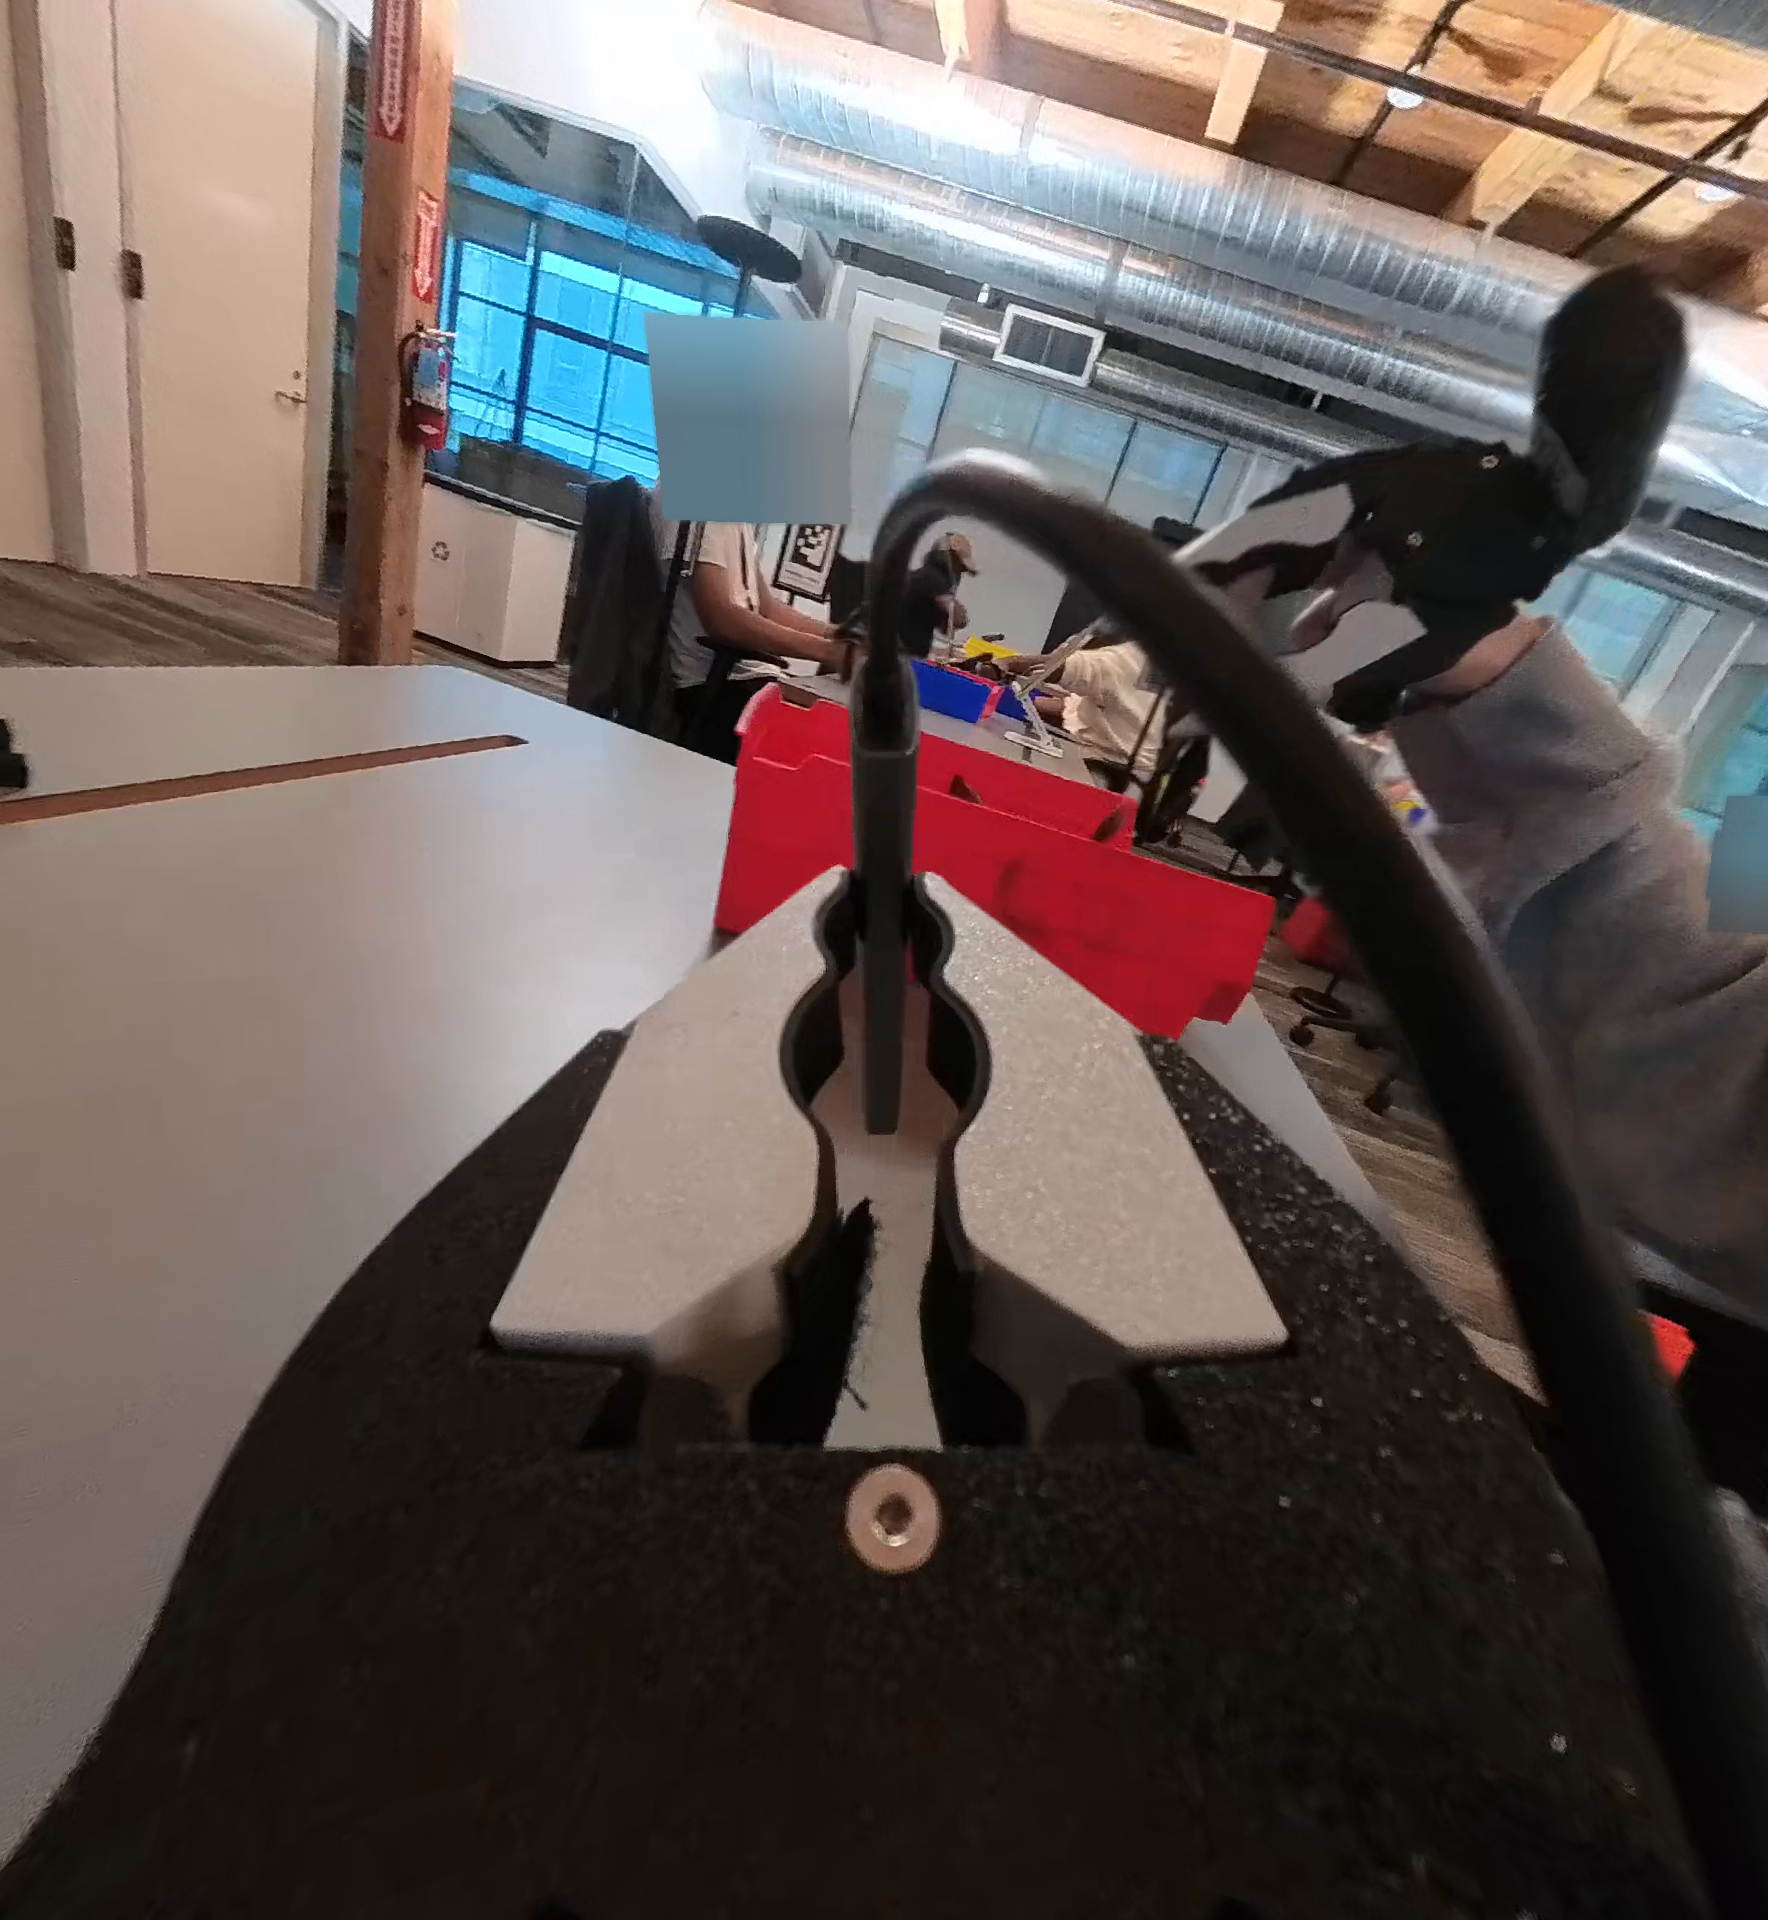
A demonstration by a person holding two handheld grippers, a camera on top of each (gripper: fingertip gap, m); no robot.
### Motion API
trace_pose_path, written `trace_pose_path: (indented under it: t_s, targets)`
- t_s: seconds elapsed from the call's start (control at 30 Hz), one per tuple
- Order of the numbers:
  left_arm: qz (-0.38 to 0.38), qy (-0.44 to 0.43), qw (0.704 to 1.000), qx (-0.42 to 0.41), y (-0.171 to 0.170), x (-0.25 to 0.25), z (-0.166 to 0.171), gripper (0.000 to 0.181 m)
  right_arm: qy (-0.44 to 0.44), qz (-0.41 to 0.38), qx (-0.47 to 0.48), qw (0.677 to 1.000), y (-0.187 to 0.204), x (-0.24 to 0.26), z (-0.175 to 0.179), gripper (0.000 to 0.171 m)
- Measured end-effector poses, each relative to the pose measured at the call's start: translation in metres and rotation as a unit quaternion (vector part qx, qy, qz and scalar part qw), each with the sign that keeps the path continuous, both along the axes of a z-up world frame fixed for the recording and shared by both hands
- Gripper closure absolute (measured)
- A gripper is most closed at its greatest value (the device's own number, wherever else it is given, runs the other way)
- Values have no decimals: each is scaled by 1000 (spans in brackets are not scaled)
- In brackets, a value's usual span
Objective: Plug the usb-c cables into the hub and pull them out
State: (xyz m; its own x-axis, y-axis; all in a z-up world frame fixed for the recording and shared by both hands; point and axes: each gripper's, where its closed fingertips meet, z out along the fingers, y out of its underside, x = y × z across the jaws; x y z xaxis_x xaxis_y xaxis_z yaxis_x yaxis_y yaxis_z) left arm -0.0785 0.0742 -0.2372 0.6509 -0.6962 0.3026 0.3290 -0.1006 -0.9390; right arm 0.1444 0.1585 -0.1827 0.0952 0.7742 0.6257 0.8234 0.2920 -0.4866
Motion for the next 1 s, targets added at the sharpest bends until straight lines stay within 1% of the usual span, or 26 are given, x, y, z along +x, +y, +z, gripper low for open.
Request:
trace_pose_path:
  t_s: [0.03,0.1,0.17,0.23,0.3,0.37,0.5,0.53,0.57,0.6,0.63,0.73,0.77,0.8,0.87,1.0]
  targets:
    - [-9,0,1000,3,-2,4,1,175,36,31,-6,999,-15,-20,4,112]
    - [-34,5,999,9,-6,14,1,175,93,97,-47,990,-50,-61,1,120]
    - [-65,13,998,17,-12,25,2,175,121,157,-114,974,-84,-97,-15,124]
    - [-106,6,994,28,-21,38,7,174,121,183,-180,959,-103,-123,-39,125]
    - [-142,-10,989,38,-29,47,13,174,112,187,-229,949,-111,-142,-63,125]
    - [-160,-12,986,42,-34,52,14,174,105,188,-269,939,-115,-155,-79,126]
    - [-162,-5,986,42,-34,54,12,174,113,199,-317,920,-122,-171,-92,134]
    - [-163,-7,986,43,-34,54,13,174,116,202,-323,917,-122,-174,-93,138]
    - [-162,-7,986,43,-34,53,13,174,120,205,-329,914,-123,-176,-93,153]
    - [-161,-4,986,43,-33,53,12,174,125,208,-332,912,-123,-177,-93,160]
    - [-161,-4,986,45,-33,53,13,175,129,207,-332,911,-122,-178,-93,161]
    - [-144,-12,988,60,-32,50,17,171,144,204,-310,917,-115,-172,-81,164]
    - [-137,-16,989,54,-29,48,16,163,152,204,-285,924,-110,-167,-71,164]
    - [-126,-16,991,40,-24,45,14,153,160,206,-255,931,-105,-161,-58,164]
    - [-106,-13,994,18,-16,40,7,144,178,213,-190,942,-95,-141,-24,164]
    - [-80,-29,996,-4,-7,28,3,143,173,176,-74,966,-55,-78,39,164]
